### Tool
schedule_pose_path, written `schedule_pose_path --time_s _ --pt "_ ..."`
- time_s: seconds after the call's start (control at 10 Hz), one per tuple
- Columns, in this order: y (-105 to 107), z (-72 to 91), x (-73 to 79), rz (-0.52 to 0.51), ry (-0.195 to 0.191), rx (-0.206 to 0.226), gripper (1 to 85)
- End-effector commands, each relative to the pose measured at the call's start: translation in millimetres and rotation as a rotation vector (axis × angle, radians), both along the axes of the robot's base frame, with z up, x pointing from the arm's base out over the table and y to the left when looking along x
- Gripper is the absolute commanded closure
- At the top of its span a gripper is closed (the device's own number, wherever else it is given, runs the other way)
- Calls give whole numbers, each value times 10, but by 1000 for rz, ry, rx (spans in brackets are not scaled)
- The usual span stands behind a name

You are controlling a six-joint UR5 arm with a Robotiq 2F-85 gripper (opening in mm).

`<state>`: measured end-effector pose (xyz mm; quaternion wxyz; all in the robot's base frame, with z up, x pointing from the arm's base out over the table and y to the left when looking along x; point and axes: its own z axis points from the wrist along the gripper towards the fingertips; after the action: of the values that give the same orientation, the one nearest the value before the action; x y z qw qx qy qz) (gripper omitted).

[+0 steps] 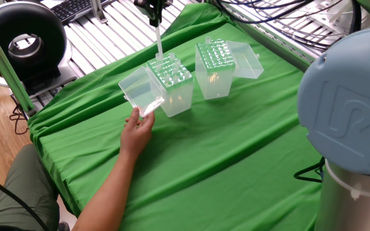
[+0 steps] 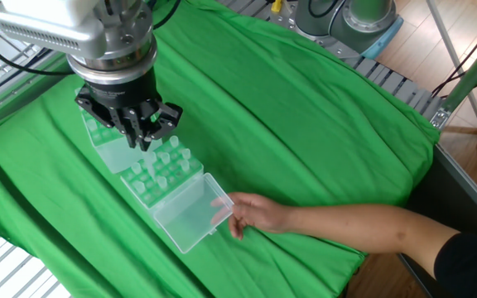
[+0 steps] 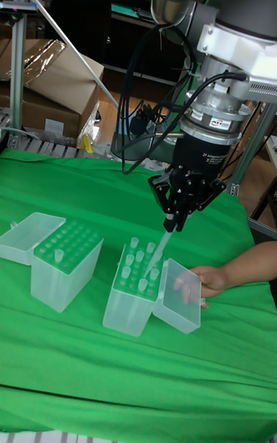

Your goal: Insert a large pipette tip into the holder for large pipette tips

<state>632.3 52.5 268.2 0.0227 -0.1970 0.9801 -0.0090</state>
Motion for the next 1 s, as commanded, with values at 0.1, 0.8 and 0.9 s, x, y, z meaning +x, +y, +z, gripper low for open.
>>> schedule_pose_path --time_s 0.1,0.8,0.9 --pt "46 48 -20 -1 9 4 847" --pt "-3 22 -14 13 4 5 847" --pt "4 10 -21 13 4 7 847"
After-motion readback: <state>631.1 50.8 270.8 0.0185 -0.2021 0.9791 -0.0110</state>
